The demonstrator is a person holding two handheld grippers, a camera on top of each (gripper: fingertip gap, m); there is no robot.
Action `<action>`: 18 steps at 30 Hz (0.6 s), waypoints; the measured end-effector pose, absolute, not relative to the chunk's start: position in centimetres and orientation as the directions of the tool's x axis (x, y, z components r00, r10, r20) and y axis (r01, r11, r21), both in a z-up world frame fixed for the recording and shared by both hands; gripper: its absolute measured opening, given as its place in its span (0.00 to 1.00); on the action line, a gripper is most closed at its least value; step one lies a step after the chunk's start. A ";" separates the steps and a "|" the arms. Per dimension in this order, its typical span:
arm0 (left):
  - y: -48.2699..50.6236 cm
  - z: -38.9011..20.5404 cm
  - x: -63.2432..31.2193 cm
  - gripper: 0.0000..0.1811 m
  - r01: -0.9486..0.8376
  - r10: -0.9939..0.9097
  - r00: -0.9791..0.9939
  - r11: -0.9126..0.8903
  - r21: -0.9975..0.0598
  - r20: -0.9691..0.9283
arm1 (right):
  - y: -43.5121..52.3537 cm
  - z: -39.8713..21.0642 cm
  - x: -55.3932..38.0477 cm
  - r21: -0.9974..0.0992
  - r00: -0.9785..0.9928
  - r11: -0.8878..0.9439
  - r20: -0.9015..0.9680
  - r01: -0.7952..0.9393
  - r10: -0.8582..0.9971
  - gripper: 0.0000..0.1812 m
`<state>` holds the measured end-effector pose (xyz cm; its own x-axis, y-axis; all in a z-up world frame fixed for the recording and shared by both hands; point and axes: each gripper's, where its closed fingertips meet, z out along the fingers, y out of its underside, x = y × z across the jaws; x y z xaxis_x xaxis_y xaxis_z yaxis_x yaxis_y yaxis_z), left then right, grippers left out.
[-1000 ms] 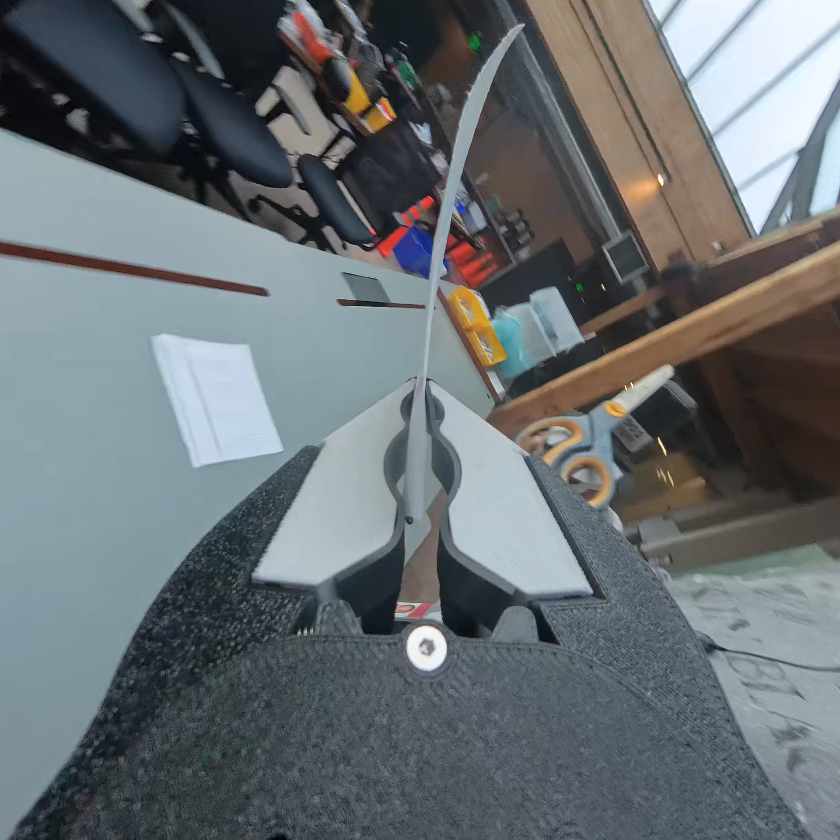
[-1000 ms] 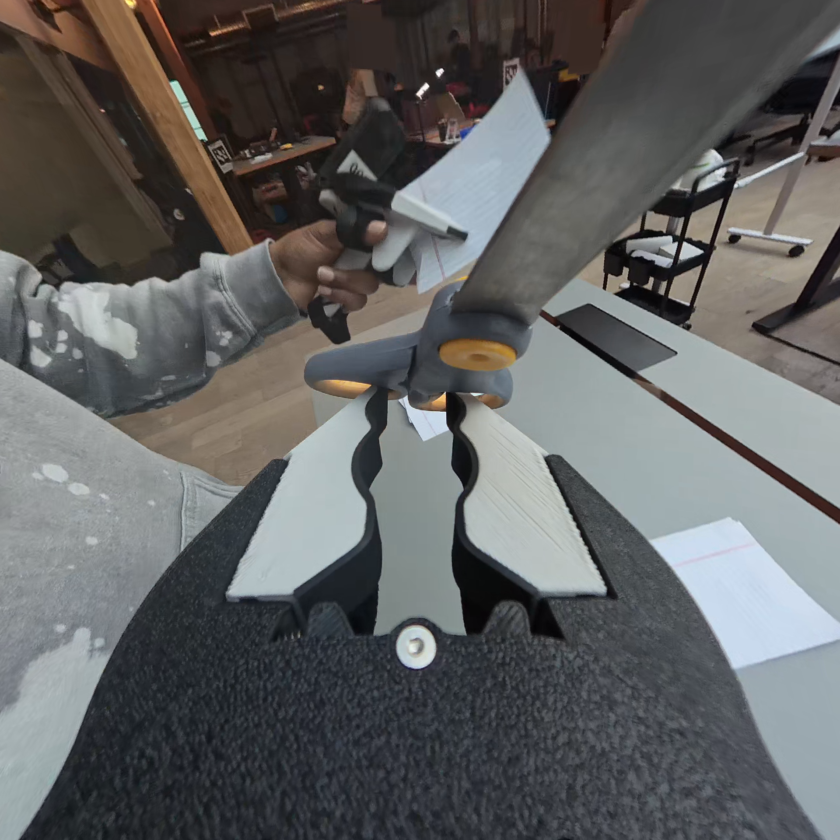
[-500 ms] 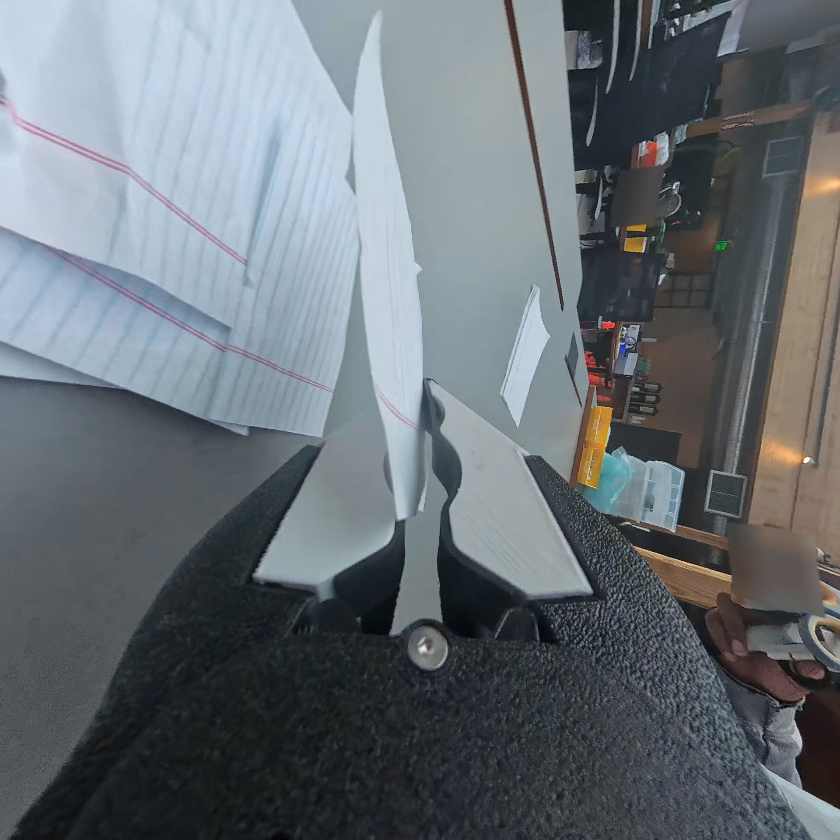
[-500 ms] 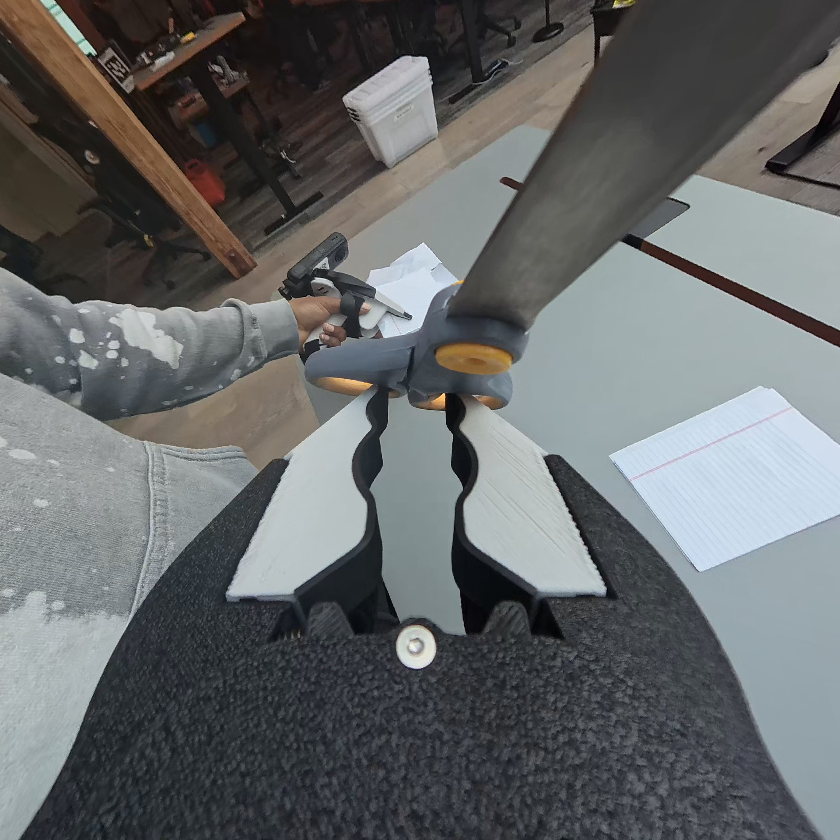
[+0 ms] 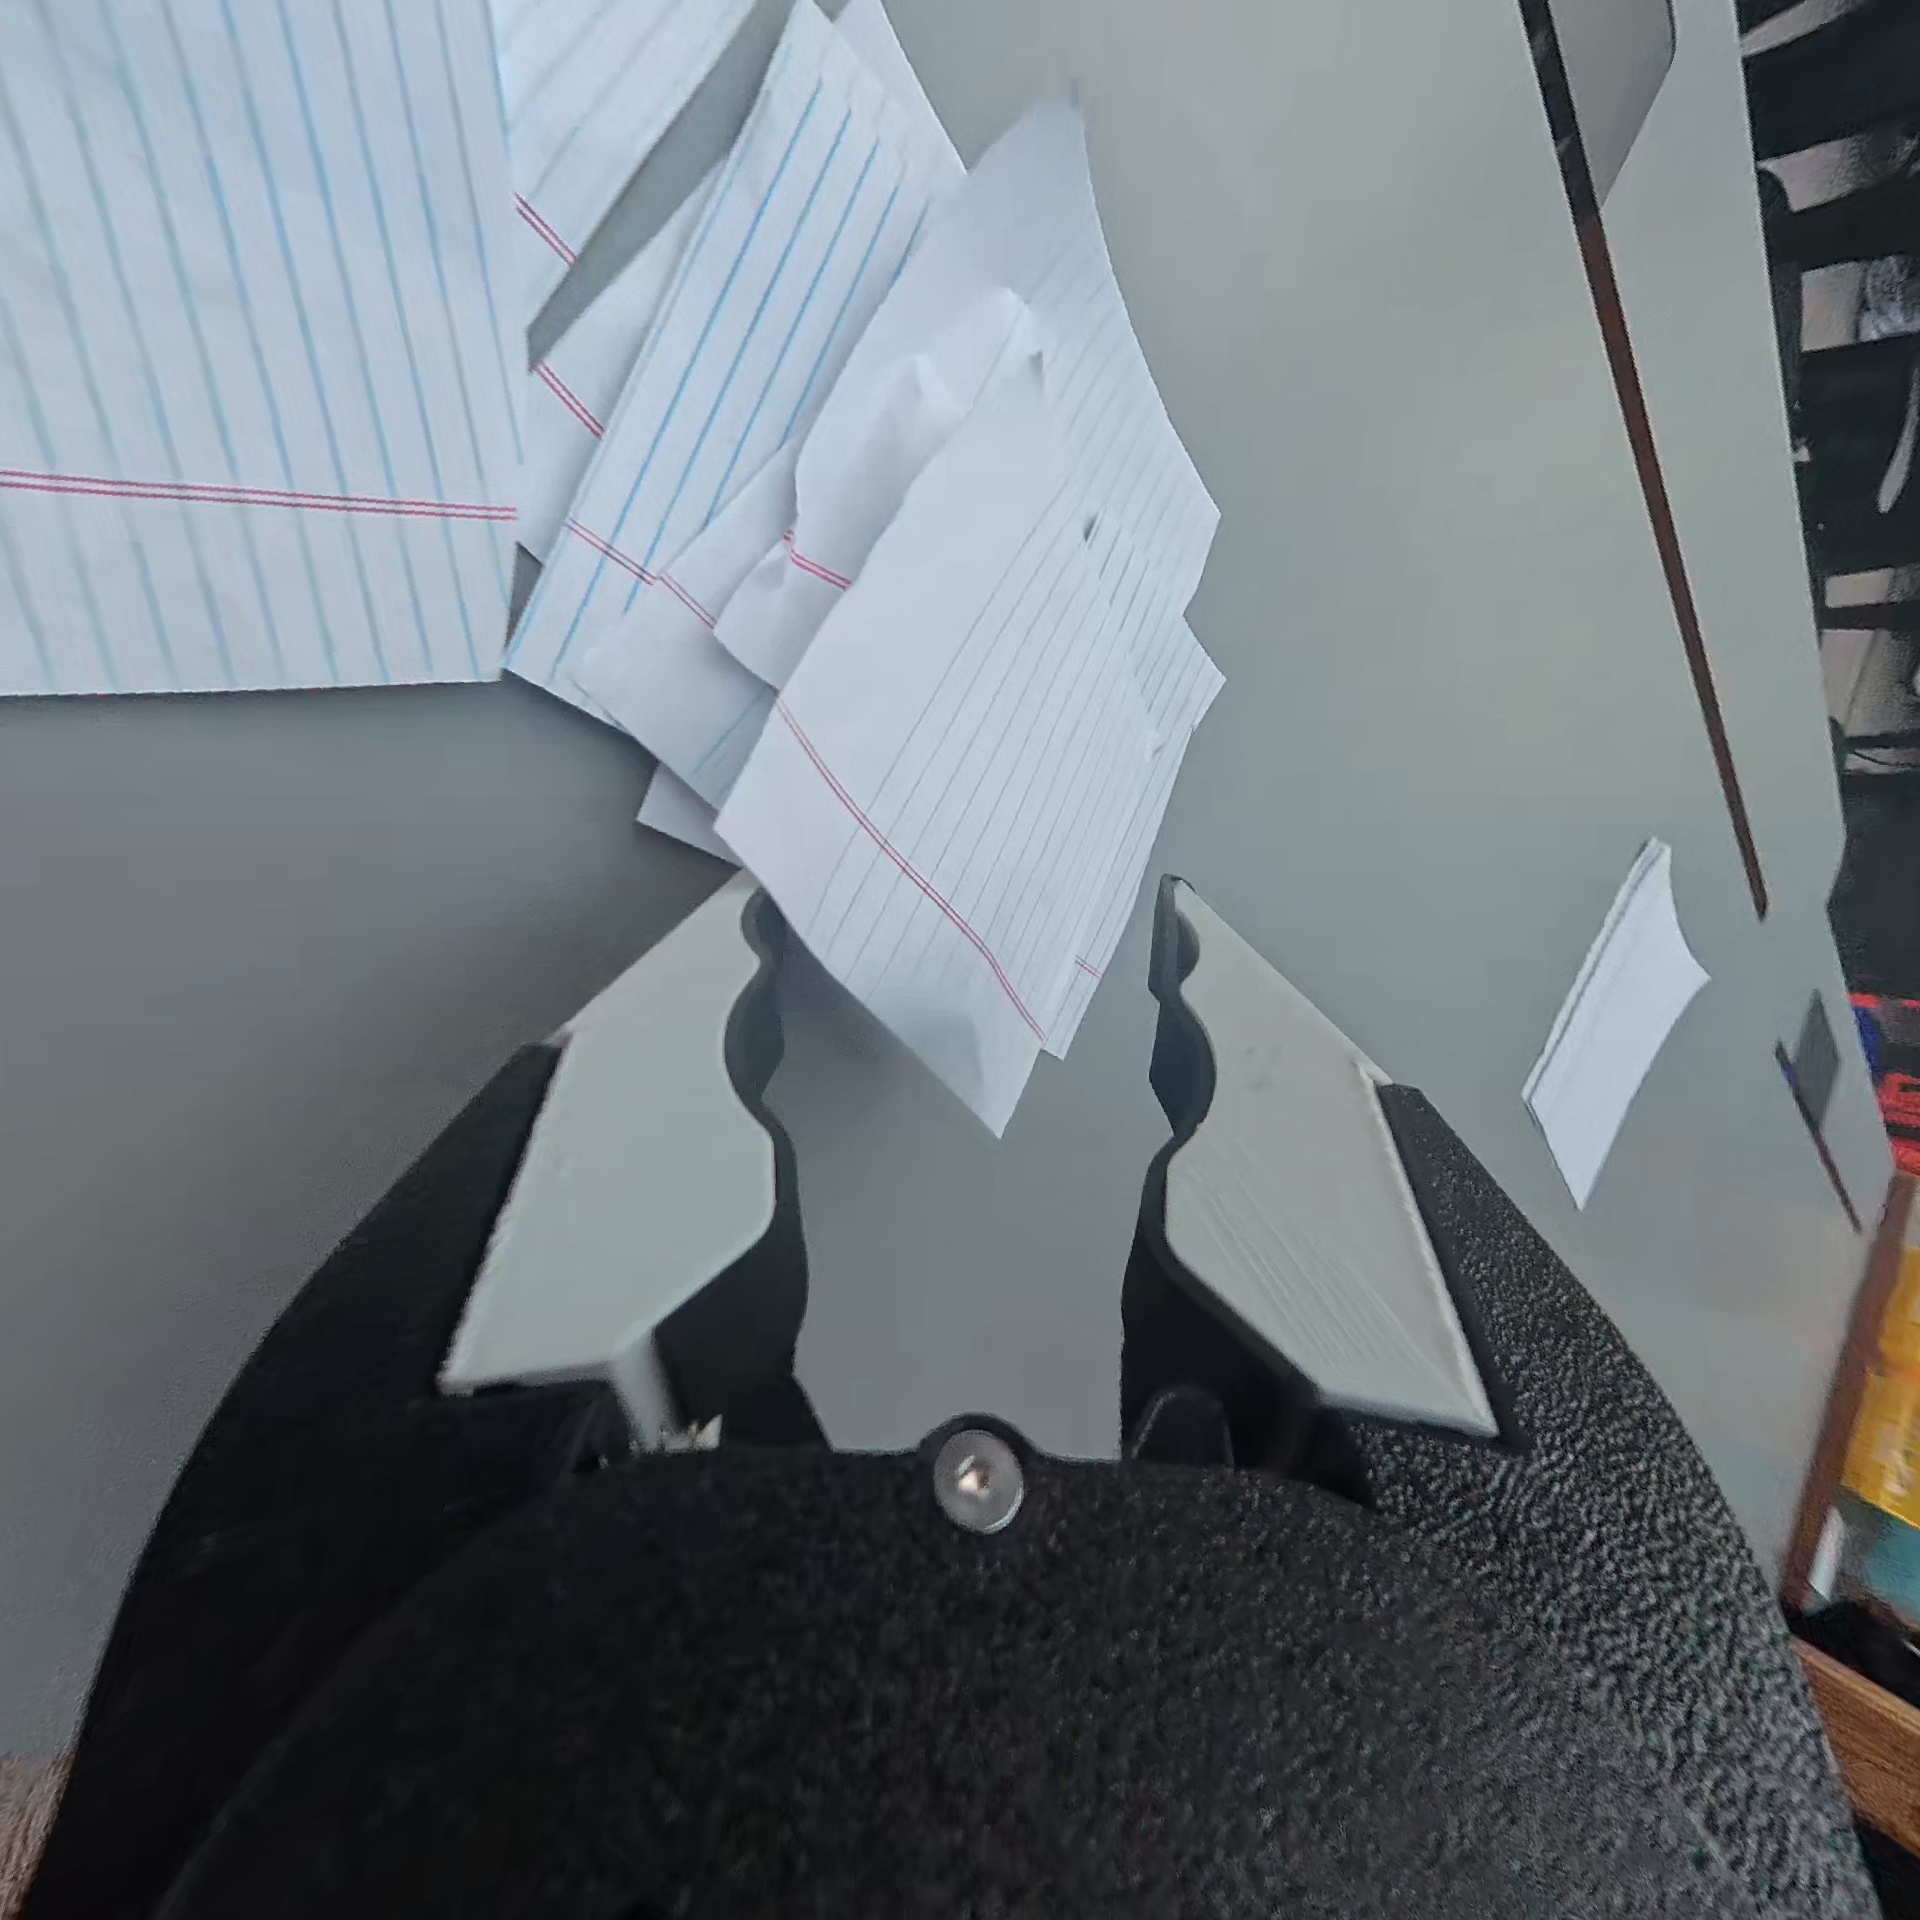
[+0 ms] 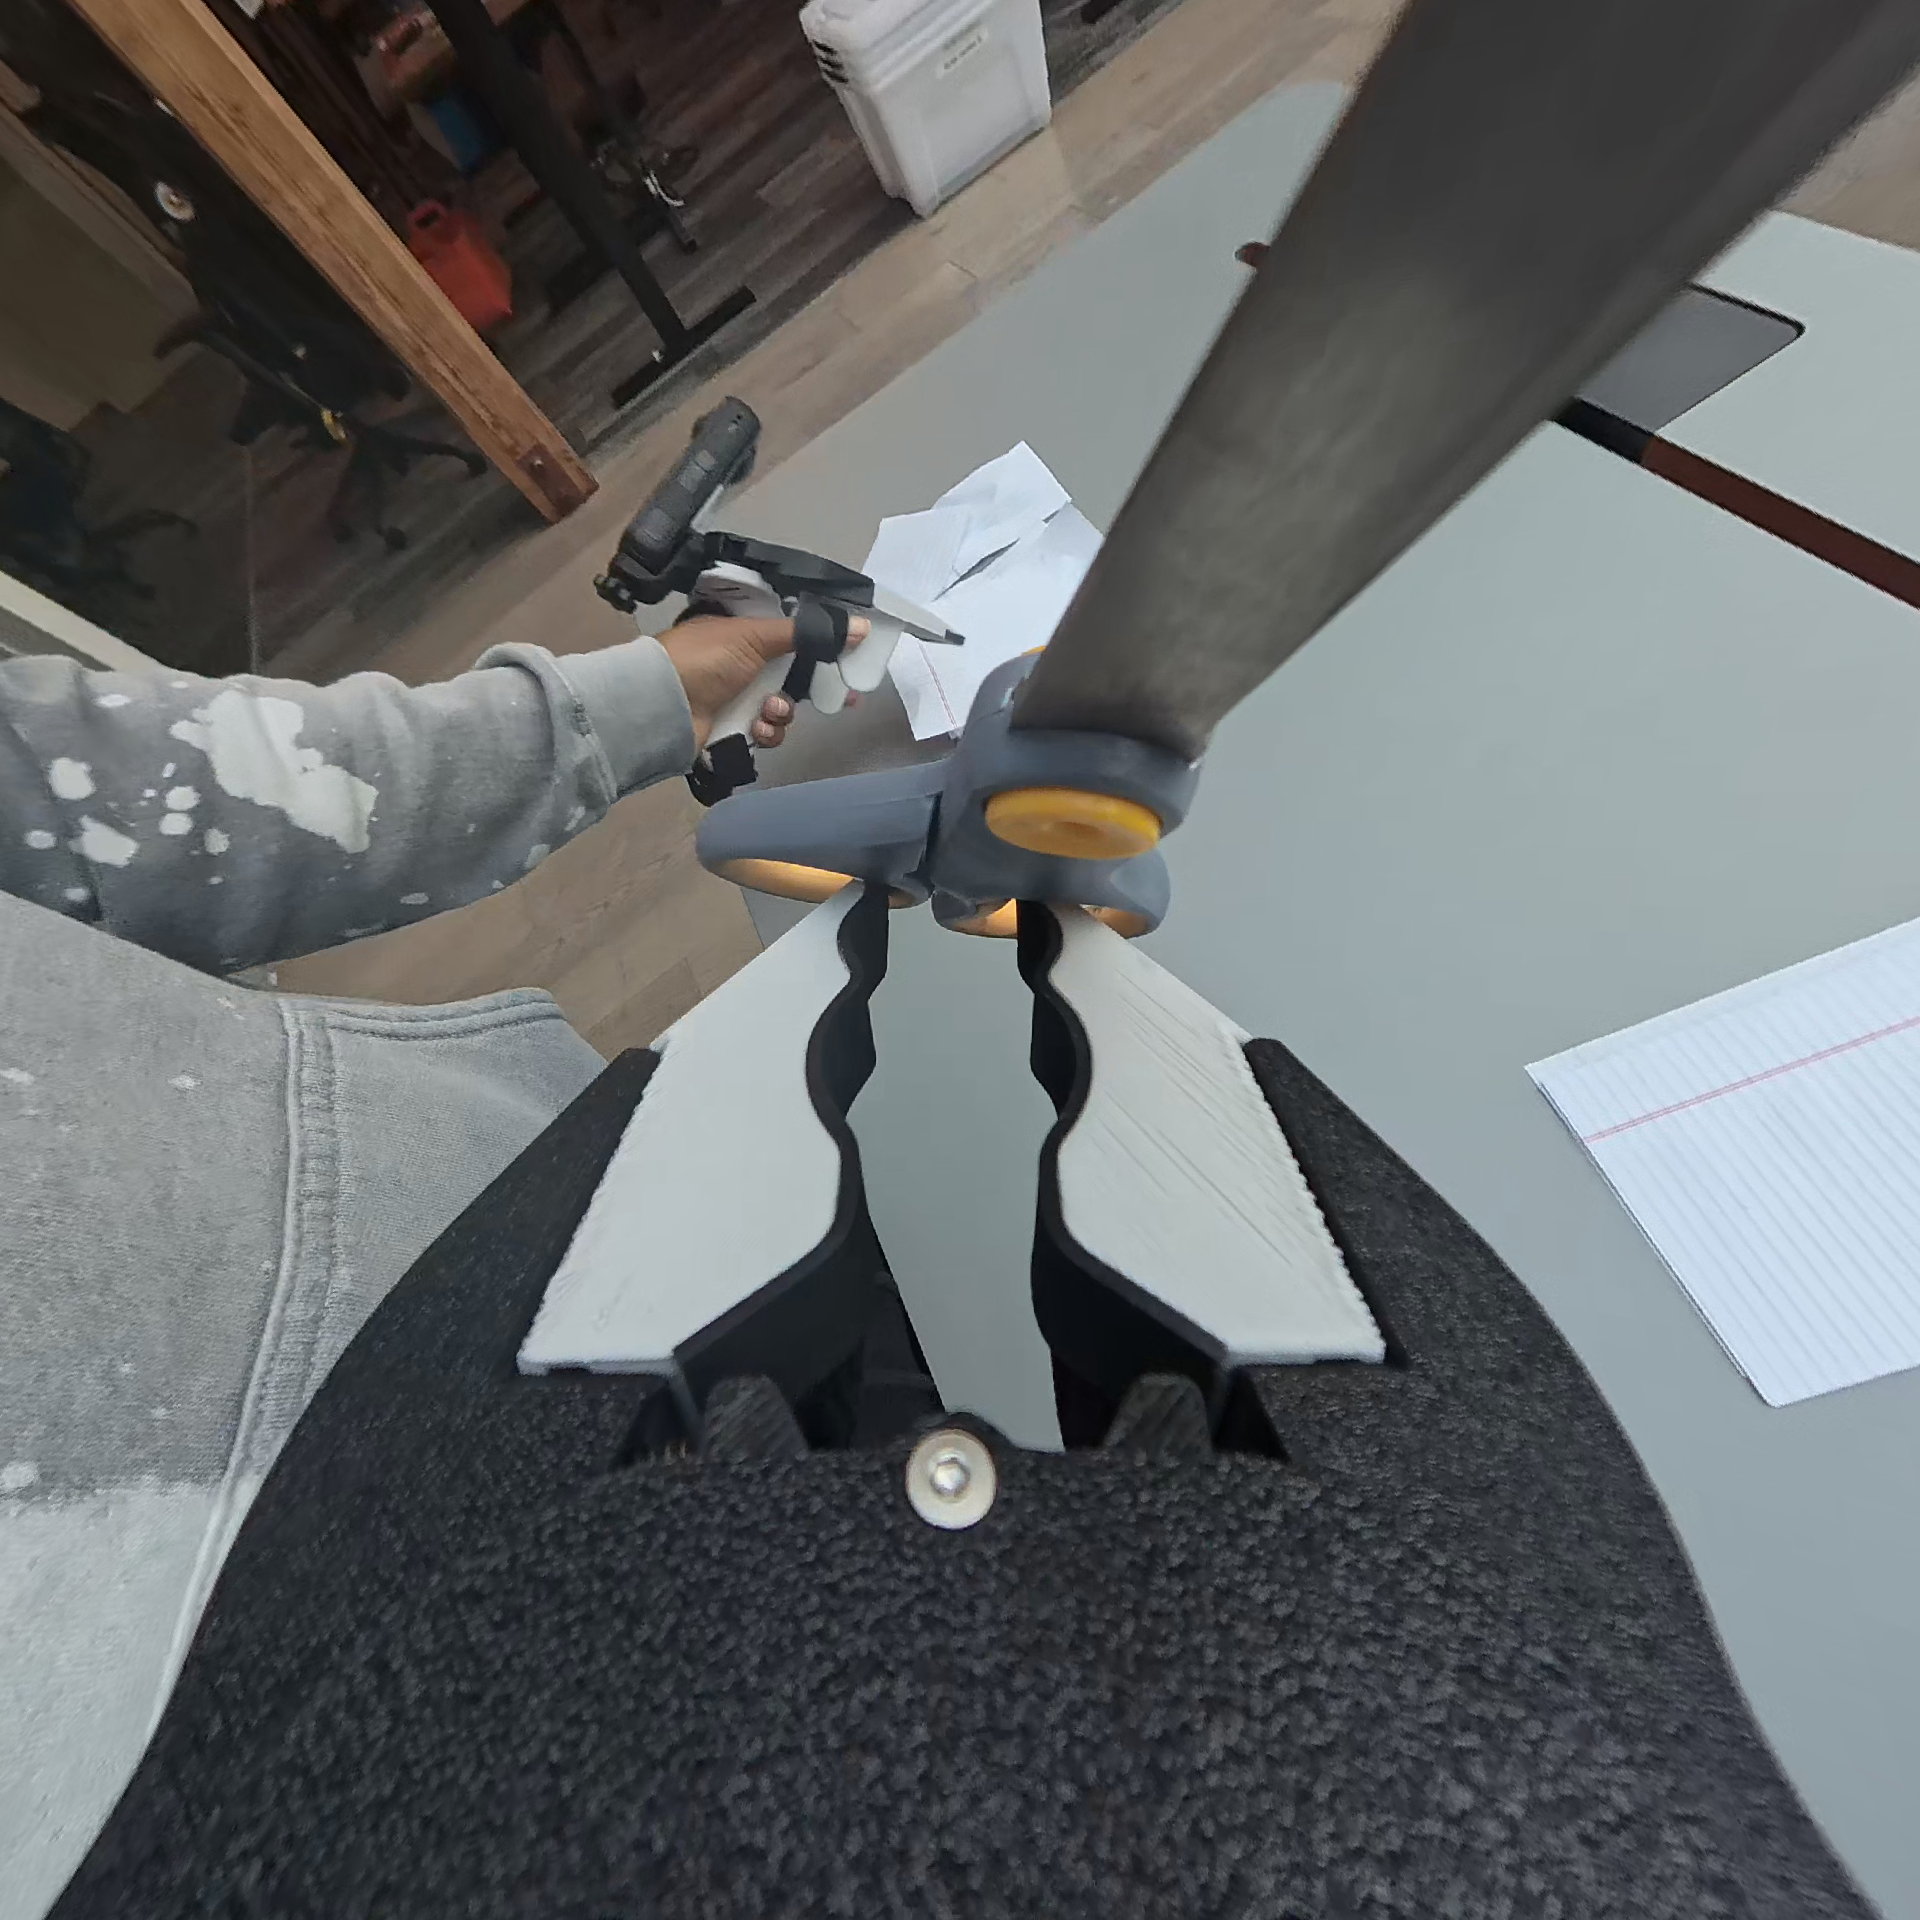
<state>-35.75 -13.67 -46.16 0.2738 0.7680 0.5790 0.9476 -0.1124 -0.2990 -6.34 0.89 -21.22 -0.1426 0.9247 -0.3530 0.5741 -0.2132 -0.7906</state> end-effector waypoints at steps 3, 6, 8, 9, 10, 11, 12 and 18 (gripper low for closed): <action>-15.0 -43.3 -36.0 0.38 0.893 0.791 0.310 -0.051 -0.447 0.528 | 0.5 -22.2 -7.0 -0.774 -0.133 -0.182 -0.325 0.607 0.936 0.13; -12.6 -39.1 -33.0 0.36 0.860 0.675 0.421 -0.087 -0.502 0.605 | 0.0 -23.0 -7.4 -0.760 -0.129 -0.152 -0.297 0.632 0.946 0.13; -9.8 -36.2 -29.5 0.36 0.817 0.545 0.549 -0.190 -0.545 0.634 | -0.4 -23.5 -7.6 -0.753 -0.129 -0.138 -0.285 0.644 0.950 0.13; -8.4 -34.6 -27.6 0.35 0.784 0.470 0.609 -0.240 -0.572 0.638 | -0.7 -23.8 -7.6 -0.747 -0.129 -0.134 -0.282 0.651 0.951 0.13; -7.1 -32.9 -25.5 0.34 0.749 0.387 0.660 -0.285 -0.598 0.643 | -0.8 -24.1 -7.6 -0.741 -0.124 -0.127 -0.274 0.659 0.954 0.13; -6.0 -31.2 -23.5 0.34 0.714 0.307 0.700 -0.319 -0.623 0.645 | -0.8 -24.4 -7.5 -0.736 -0.121 -0.118 -0.263 0.666 0.957 0.13; -5.0 -29.6 -21.5 0.33 0.679 0.232 0.731 -0.342 -0.649 0.642 | -1.0 -24.6 -7.4 -0.731 -0.120 -0.111 -0.256 0.673 0.959 0.13; -1.4 -21.9 -10.7 0.30 0.519 -0.119 0.779 -0.429 -0.740 0.615 | -1.7 -24.9 -6.5 -0.732 -0.130 -0.087 -0.234 0.676 0.963 0.13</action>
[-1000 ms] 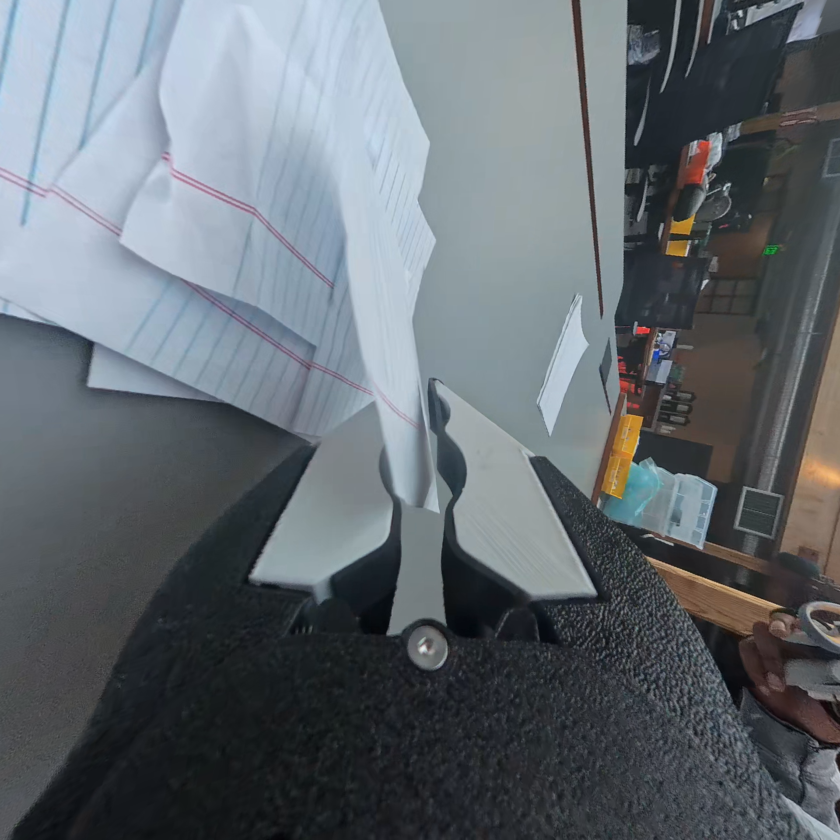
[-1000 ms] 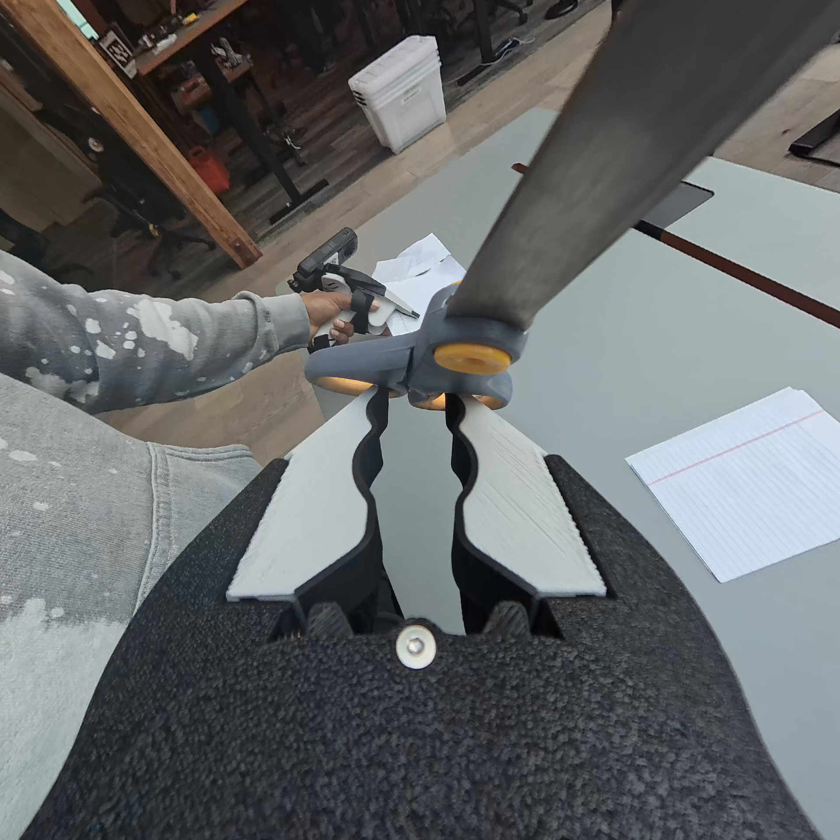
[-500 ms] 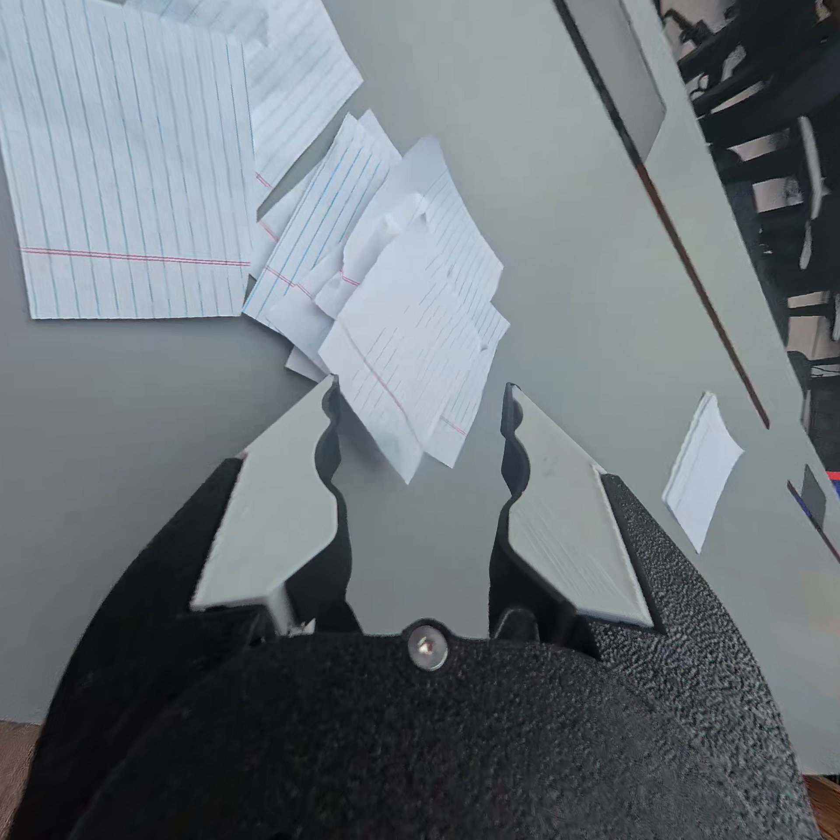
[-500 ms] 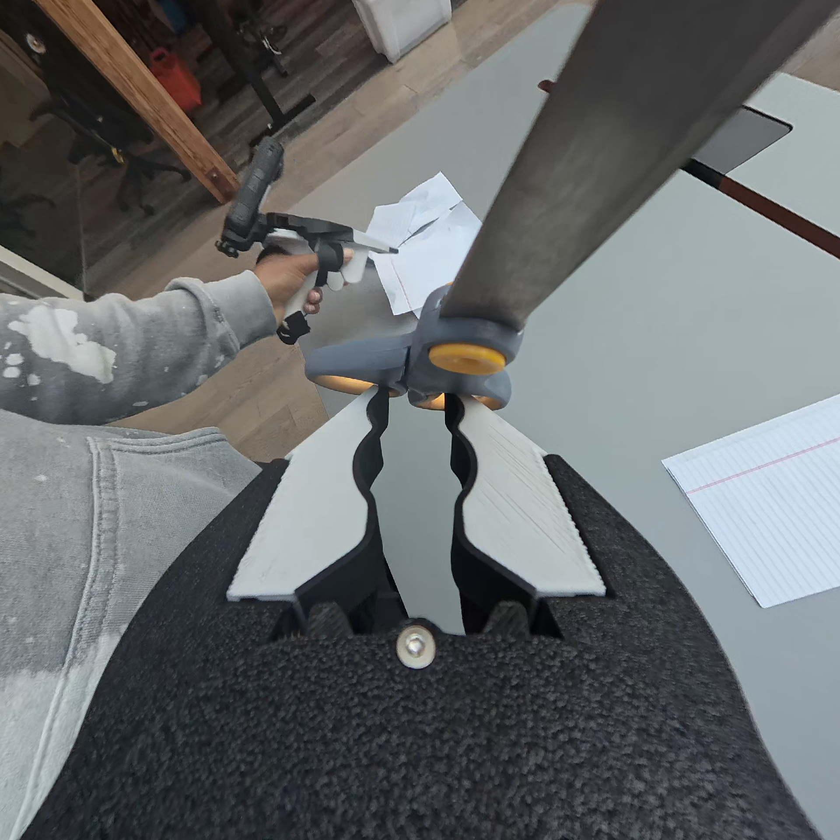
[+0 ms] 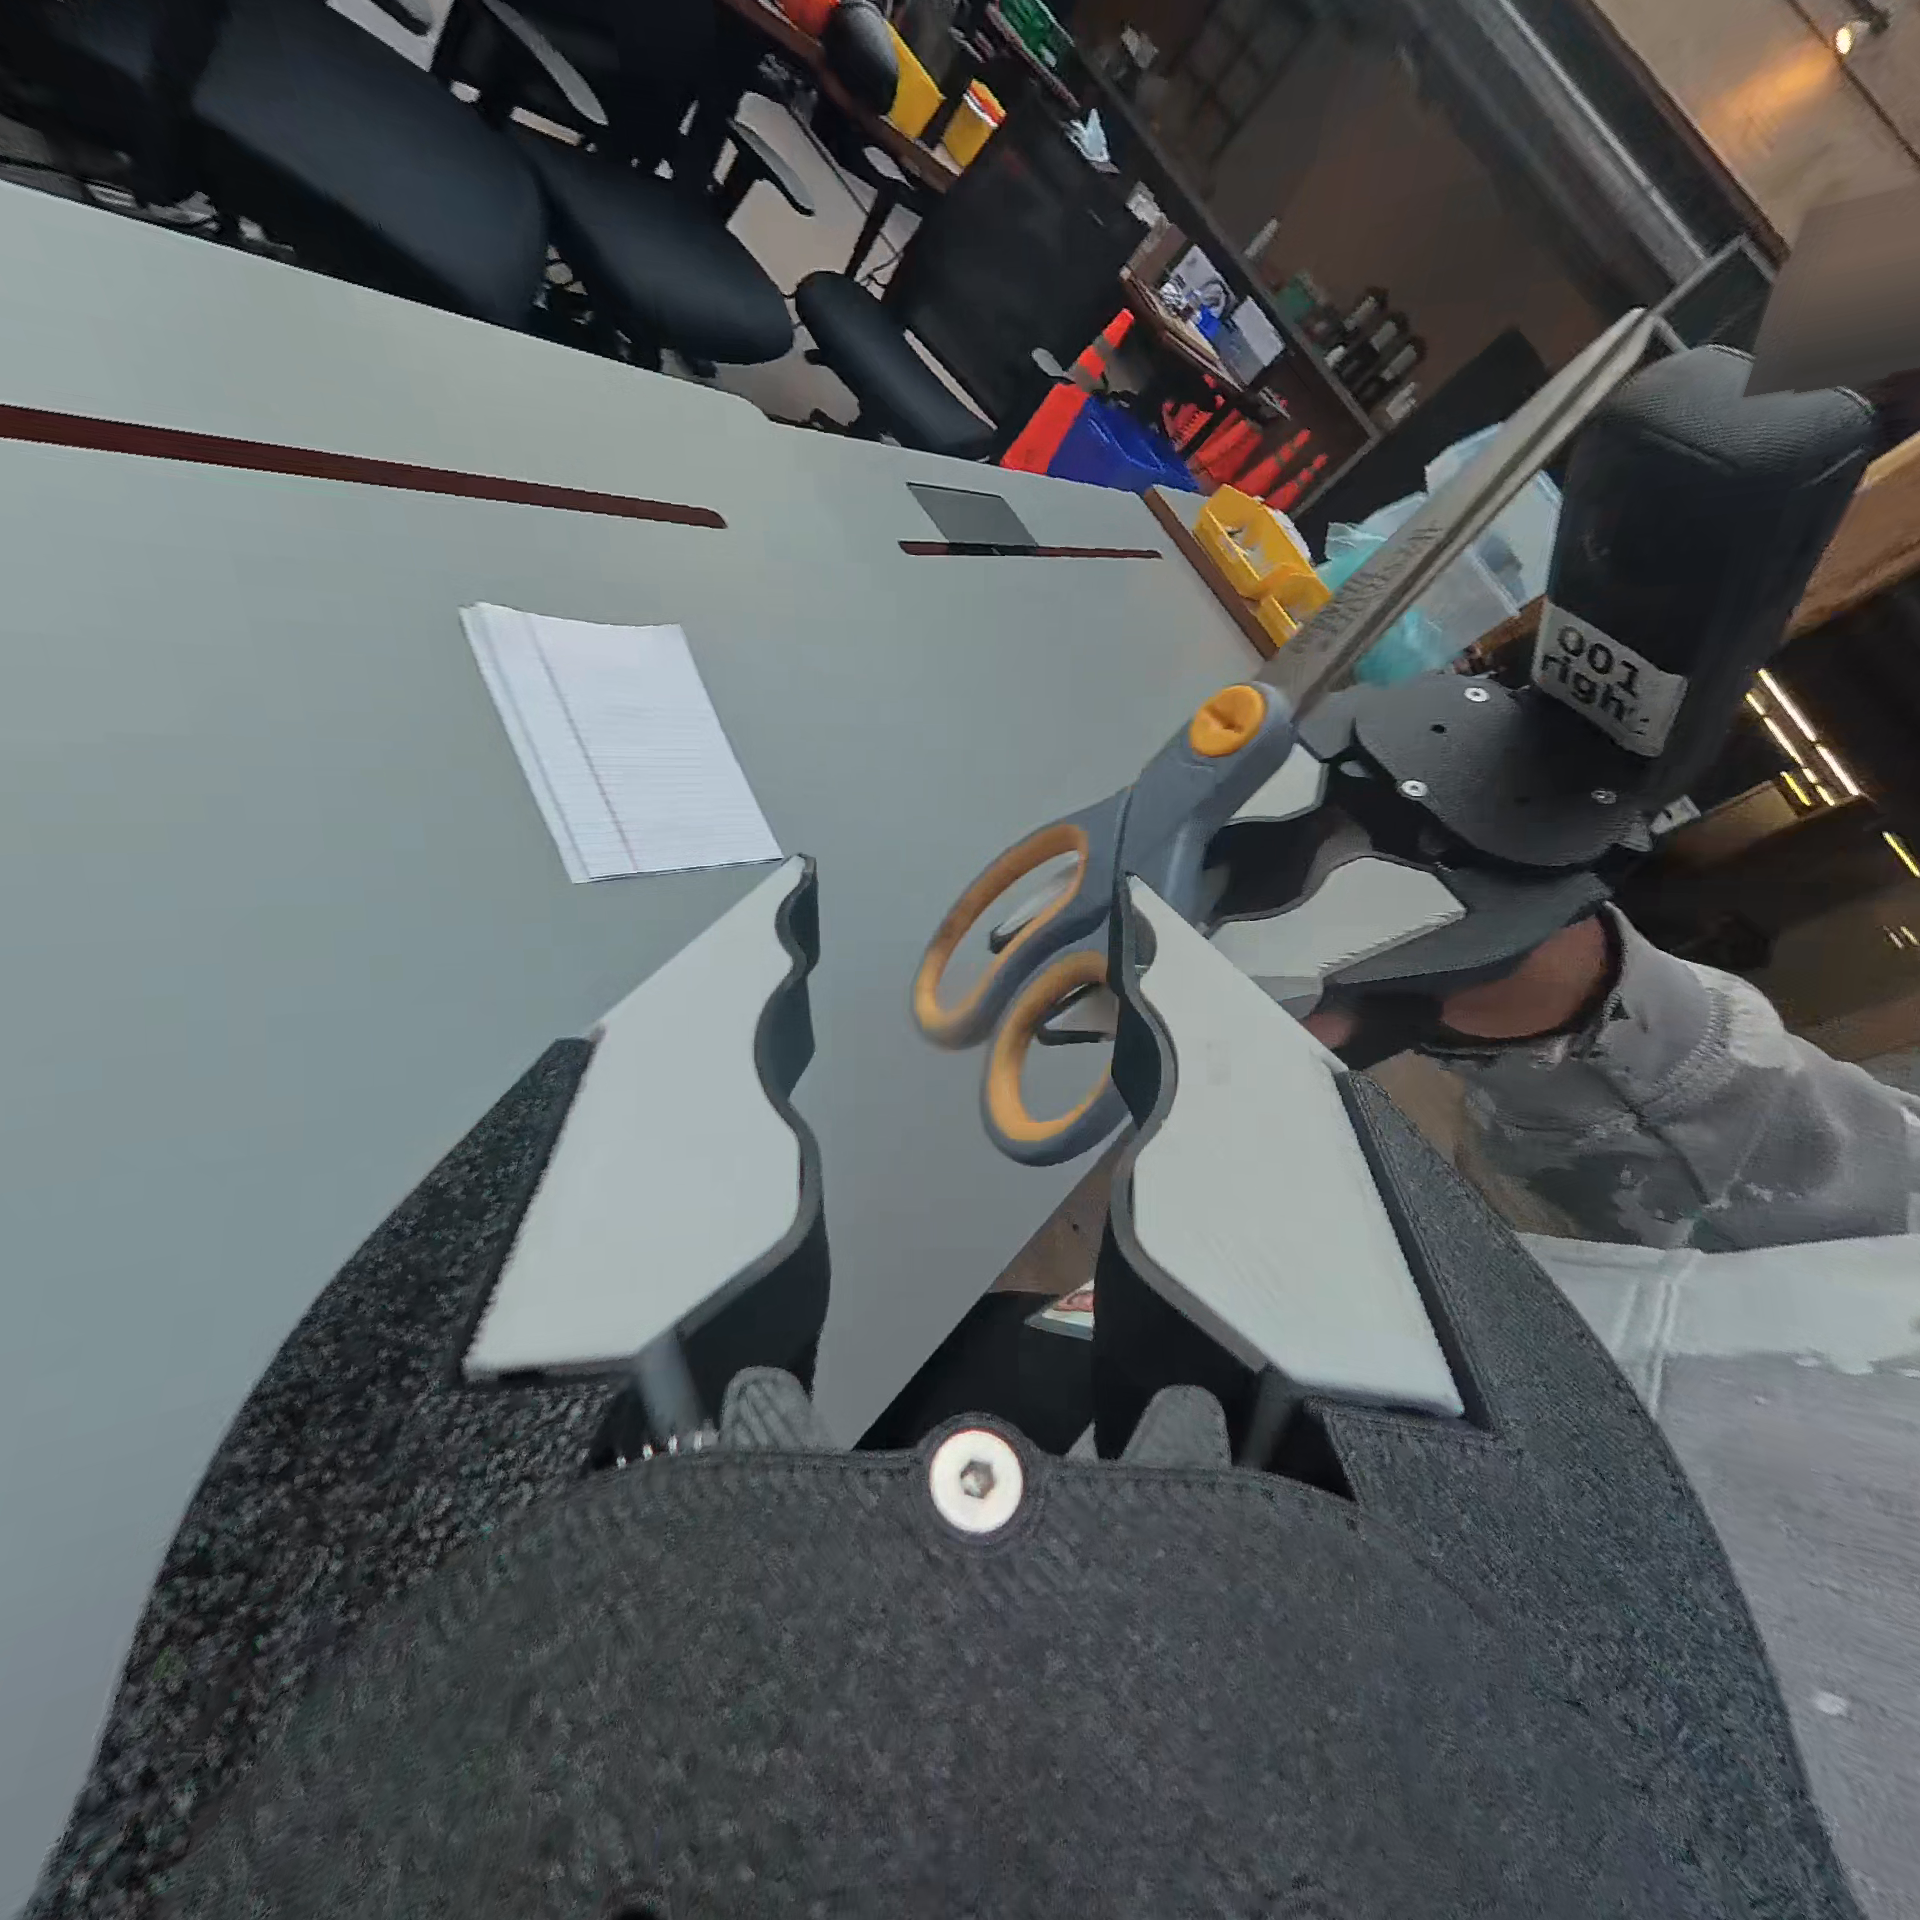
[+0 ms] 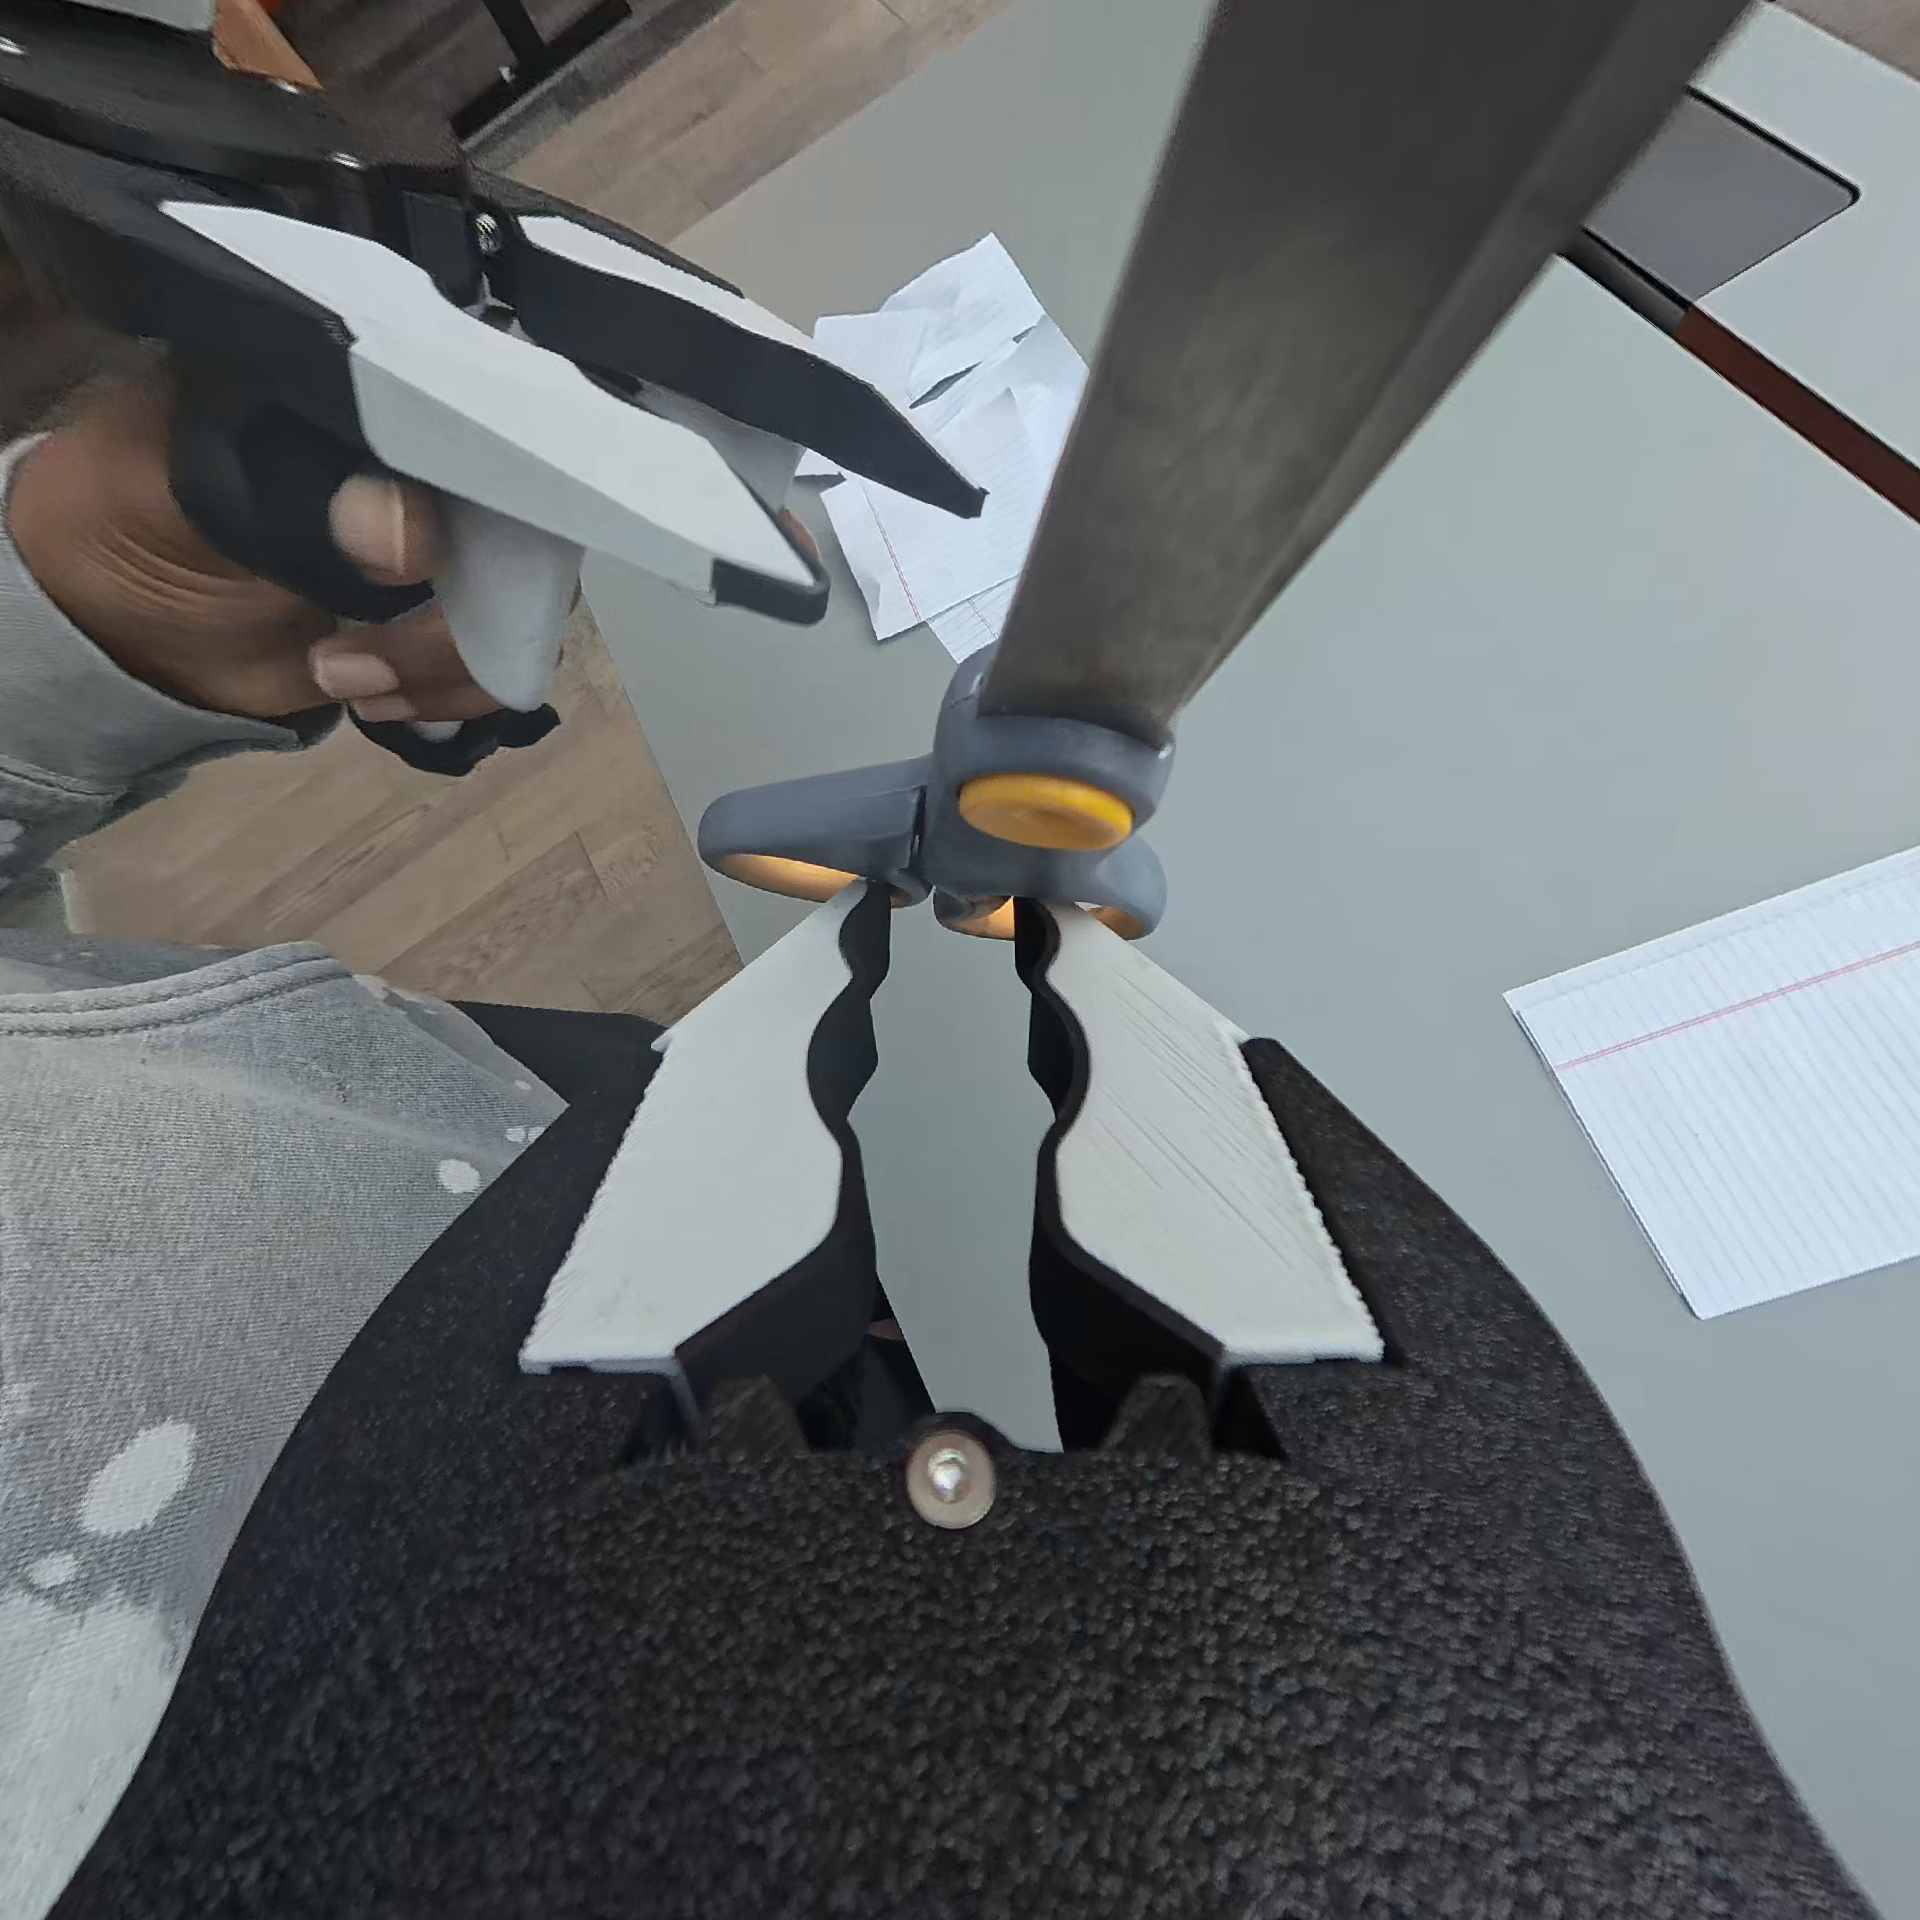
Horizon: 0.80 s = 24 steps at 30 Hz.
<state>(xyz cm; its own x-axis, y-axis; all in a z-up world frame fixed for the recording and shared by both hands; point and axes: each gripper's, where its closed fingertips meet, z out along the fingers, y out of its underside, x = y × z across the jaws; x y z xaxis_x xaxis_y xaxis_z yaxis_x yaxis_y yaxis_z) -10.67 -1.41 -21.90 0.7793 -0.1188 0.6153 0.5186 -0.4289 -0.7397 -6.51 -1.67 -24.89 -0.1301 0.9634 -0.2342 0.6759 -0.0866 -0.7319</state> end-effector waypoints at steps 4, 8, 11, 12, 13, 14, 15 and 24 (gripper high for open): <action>0.0 -19.4 -5.8 0.28 0.463 -0.212 0.772 -0.457 -0.759 0.599 | -1.2 -25.0 -5.3 -0.733 -0.138 -0.044 -0.186 0.679 0.973 0.13; 1.4 -19.6 -2.0 0.24 0.378 -0.234 0.804 -0.509 -0.774 0.547 | 0.1 -25.0 -3.2 -0.732 -0.132 -0.030 -0.162 0.680 0.978 0.13; 2.7 -20.7 0.9 0.19 0.324 -0.229 0.826 -0.556 -0.766 0.516 | 1.5 -25.3 -0.9 -0.718 -0.136 0.003 -0.127 0.696 0.983 0.12; 3.3 -21.1 1.7 0.17 0.322 -0.214 0.832 -0.564 -0.760 0.512 | 2.0 -25.4 -0.1 -0.717 -0.144 0.018 -0.116 0.697 0.983 0.12; 3.9 -21.4 2.4 0.13 0.324 -0.195 0.841 -0.566 -0.758 0.505 | 2.4 -25.4 0.8 -0.714 -0.148 0.030 -0.103 0.699 0.984 0.12; 4.5 -21.6 3.0 0.12 0.326 -0.179 0.848 -0.566 -0.757 0.499 | 3.0 -25.5 1.7 -0.713 -0.151 0.041 -0.091 0.700 0.984 0.12; 5.0 -21.7 3.7 0.11 0.342 -0.163 0.846 -0.565 -0.751 0.507 | 3.6 -25.5 2.6 -0.715 -0.153 0.054 -0.074 0.697 0.986 0.12; 8.4 -20.6 8.0 0.07 0.833 -0.072 0.369 -0.417 -0.364 0.927 | 7.3 -23.8 7.8 -0.867 -0.059 -0.005 -0.040 0.499 0.997 0.19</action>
